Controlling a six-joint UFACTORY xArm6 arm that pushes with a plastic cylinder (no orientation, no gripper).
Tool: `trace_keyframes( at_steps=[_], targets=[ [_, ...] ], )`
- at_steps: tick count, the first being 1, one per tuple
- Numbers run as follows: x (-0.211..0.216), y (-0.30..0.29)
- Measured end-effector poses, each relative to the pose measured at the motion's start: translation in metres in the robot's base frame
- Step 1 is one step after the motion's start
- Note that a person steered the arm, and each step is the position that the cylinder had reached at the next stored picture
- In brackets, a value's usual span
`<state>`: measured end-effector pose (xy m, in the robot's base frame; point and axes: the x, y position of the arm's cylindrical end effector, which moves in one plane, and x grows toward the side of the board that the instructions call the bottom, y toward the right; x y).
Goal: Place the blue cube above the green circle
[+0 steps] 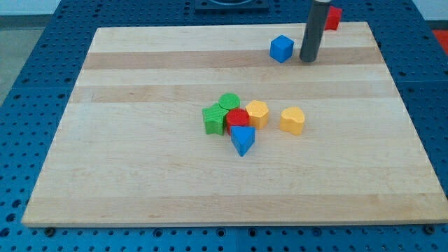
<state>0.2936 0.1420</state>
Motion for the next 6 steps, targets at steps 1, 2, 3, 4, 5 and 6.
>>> trace_keyframes(
  at_steps=[1,2,3,4,5,6],
  targets=[
    [-0.009,-0.023],
    [-0.018,-0.047],
    [-0.022,-0.067],
    [-0.026,-0.089],
    [-0.034,-0.107],
    [-0.028,-0.106]
  ],
)
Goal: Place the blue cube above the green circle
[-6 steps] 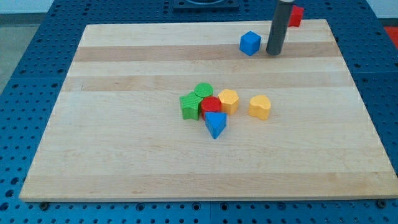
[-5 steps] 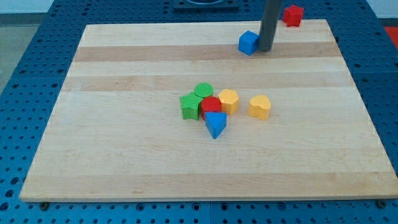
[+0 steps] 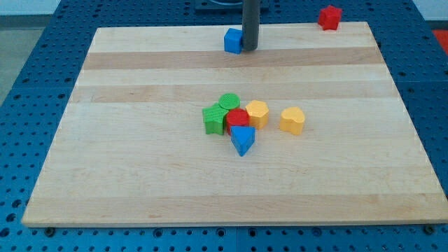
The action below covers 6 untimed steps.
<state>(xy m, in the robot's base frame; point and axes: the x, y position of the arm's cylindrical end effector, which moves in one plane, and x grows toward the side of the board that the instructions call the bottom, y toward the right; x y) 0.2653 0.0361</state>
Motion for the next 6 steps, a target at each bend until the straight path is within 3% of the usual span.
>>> trace_keyframes(
  at_steps=[1,3,4,6],
  targets=[
    [0.03,0.007],
    [0.043,-0.042],
    [0.039,-0.067],
    [-0.014,-0.073]
  ],
)
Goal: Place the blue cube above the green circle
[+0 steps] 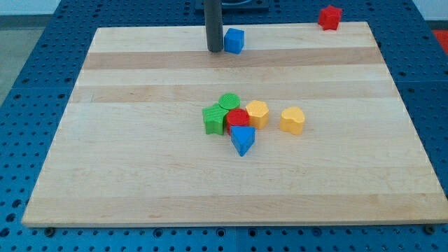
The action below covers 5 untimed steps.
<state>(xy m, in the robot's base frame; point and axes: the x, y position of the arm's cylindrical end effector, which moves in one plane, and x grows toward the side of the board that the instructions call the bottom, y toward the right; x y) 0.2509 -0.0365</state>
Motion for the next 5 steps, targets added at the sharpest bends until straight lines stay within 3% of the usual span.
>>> trace_keyframes(
  at_steps=[2,4,5],
  targets=[
    [0.017,0.027],
    [0.042,-0.022],
    [0.055,-0.017]
  ],
)
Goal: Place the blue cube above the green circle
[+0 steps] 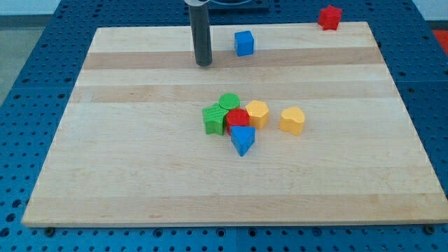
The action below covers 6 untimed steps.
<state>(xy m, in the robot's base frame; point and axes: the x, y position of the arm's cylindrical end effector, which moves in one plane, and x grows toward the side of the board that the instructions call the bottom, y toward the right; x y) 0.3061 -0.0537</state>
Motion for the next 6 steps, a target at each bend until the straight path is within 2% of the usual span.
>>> trace_keyframes(
  at_steps=[2,4,5,6],
  targets=[
    [0.0,0.059],
    [0.018,0.156],
    [0.013,0.206],
    [-0.027,0.251]
  ],
)
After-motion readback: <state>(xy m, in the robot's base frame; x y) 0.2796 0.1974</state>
